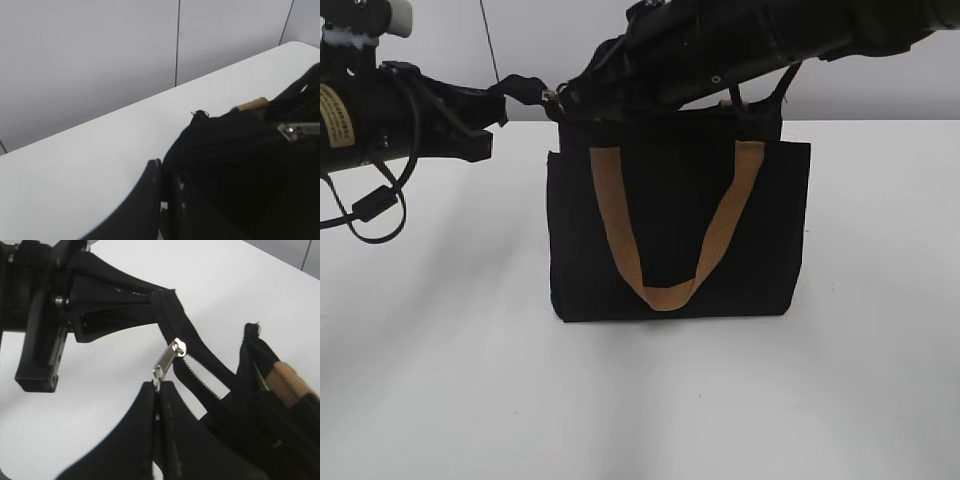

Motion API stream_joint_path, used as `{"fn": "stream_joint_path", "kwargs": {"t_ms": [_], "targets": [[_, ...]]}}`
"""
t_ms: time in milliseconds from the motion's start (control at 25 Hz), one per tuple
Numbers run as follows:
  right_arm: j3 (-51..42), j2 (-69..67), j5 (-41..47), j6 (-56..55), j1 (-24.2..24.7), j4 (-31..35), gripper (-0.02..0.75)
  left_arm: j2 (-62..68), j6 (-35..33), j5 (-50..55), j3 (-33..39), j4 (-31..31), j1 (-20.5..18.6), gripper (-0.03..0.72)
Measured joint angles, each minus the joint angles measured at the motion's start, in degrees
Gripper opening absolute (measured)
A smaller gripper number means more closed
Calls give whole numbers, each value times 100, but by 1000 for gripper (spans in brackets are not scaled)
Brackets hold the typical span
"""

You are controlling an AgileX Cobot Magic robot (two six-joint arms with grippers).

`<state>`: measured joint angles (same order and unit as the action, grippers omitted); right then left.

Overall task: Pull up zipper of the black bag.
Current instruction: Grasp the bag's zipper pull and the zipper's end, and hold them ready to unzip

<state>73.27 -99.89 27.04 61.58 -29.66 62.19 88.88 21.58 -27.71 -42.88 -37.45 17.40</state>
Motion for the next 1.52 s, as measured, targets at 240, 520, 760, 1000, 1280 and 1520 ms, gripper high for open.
{"fn": "stream_joint_path", "kwargs": {"t_ms": [240, 520, 760, 1000, 1280, 1520], "targets": [[0, 0, 79, -239, 275, -6, -1, 0, 0, 32, 0, -6, 0, -3], [0, 0, 176, -255, 458, -38, -1, -7, 4, 437, 0, -17, 12, -3], [0, -7, 234, -255, 457, -95, -1, -14, 10, 945, 0, 27, 30, -3], [0, -25, 302, -376, 457, -523, -1, -51, 15, 1327, -5, 66, 67, -3], [0, -25, 663, -679, 877, -693, -1, -51, 20, 1342, -5, 224, 67, -3], [0, -25, 1240, -831, 1502, -730, -1, -51, 20, 1398, -5, 268, 62, -3]]}}
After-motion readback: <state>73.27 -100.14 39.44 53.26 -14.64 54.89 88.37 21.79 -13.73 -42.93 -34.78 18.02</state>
